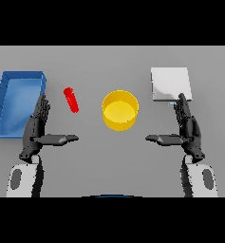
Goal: Pick up the red beaker and tilt it to pour out 1 green nut into yellow bowl. Pick up the yellow bowl and place it on the metallic measuring scale.
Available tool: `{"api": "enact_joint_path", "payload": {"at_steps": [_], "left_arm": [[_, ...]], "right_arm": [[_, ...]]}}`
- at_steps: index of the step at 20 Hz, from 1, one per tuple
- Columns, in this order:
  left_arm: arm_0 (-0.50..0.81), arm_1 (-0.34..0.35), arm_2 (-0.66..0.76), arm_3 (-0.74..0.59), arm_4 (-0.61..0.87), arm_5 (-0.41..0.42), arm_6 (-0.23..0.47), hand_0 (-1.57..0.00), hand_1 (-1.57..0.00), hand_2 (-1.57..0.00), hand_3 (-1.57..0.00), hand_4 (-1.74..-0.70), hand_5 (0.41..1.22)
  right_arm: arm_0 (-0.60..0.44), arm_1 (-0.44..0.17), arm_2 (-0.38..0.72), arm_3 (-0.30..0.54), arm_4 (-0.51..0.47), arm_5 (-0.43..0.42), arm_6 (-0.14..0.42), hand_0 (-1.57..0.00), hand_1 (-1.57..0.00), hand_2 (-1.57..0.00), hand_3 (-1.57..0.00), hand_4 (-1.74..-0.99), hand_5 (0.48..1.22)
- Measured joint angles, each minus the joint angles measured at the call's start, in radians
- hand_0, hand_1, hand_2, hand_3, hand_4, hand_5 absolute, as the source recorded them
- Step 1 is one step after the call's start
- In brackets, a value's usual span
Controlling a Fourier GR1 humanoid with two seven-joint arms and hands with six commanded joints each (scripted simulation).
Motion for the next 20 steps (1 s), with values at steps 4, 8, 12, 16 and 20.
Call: {"api": "enact_joint_path", "payload": {"at_steps": [4,8,12,16,20], "left_arm": [[-0.009,0.008,0.009,0.008,0.007,-0.002,0.003,0.0,0.0,0.0,0.0,-1.09,0.623],[0.077,0.038,-0.05,-0.067,-0.077,-0.005,-0.063,0.0,0.0,0.0,0.0,-1.09,0.618],[0.098,0.053,-0.083,-0.128,-0.133,0.012,-0.001,0.0,0.0,0.0,0.0,-1.1,0.616],[0.075,0.053,-0.092,-0.078,-0.161,0.016,0.019,0.0,0.0,0.0,0.0,-1.1,0.617],[-0.032,0.028,-0.087,0.034,-0.187,0.045,-0.024,0.0,0.0,0.0,0.0,-1.14,0.636]], "right_arm": [[0.007,0.002,0.004,-0.005,0.002,-0.001,-0.003,0.0,0.0,0.0,0.0,-1.128,0.66],[0.075,-0.04,0.095,-0.069,0.182,-0.035,-0.155,0.0,0.0,0.0,0.0,-1.127,0.664],[0.124,-0.04,0.148,-0.11,0.282,-0.065,-0.129,0.0,0.0,0.0,0.0,-1.112,0.659],[0.128,-0.038,0.145,-0.129,0.267,-0.059,-0.12,0.0,0.0,0.0,0.0,-1.127,0.652],[0.113,-0.04,0.132,-0.136,0.243,-0.051,-0.099,0.0,0.0,0.0,0.0,-1.171,0.653]]}}
